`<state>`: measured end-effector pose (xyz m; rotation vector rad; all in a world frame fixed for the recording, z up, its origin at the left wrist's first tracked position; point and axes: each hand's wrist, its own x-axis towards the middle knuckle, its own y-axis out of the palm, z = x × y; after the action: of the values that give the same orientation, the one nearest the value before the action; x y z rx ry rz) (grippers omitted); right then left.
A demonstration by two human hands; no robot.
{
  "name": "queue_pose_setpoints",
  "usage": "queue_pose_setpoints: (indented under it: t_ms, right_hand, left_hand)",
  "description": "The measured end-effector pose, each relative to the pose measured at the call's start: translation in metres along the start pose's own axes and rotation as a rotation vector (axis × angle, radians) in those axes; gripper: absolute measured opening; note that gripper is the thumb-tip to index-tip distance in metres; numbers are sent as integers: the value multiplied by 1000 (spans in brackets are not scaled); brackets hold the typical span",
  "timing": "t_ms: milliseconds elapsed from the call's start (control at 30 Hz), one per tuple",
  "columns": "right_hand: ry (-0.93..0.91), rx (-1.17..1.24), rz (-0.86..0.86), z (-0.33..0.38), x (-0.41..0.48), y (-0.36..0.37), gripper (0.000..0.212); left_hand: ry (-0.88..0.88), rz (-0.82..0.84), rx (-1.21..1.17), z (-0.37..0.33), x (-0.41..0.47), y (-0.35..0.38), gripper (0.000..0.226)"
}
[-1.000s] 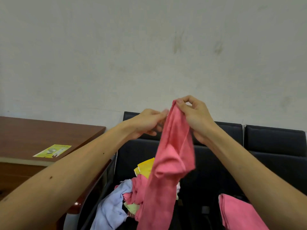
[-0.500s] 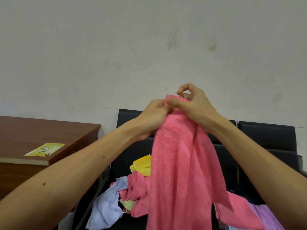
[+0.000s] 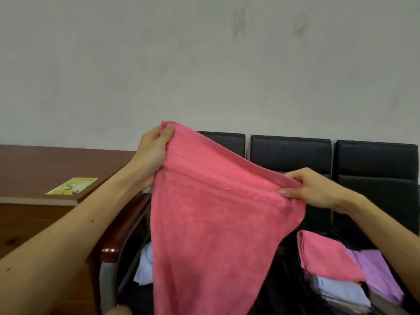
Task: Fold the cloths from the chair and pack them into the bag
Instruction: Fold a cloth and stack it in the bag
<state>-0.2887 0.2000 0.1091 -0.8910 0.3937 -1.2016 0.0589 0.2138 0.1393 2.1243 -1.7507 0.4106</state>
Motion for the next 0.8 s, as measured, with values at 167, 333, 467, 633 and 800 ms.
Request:
queue_pose_setpoints:
  t_ms: [167,333,467,633,800]
  right_hand:
    - [-33,160,-221,8,-10,-1,10]
    - [7,520,-229,15,-32,37,32]
    - [37,740,-238,5,-62,74,30]
    - [151,729,-323,-5,-79,127,37]
    - [191,668,-425,-6,-83,158,23]
  left_hand:
    - [-46,-88,-29,44,-19,-35,27]
    - [-142,-187,-47,77,-53,-52,28]
    - [-273,-224,-45,103,-96,-64,32]
    - [-393,-292,-31,130,-131,-67,32]
    - [-437,-375,-48,143,-149,-51,21]
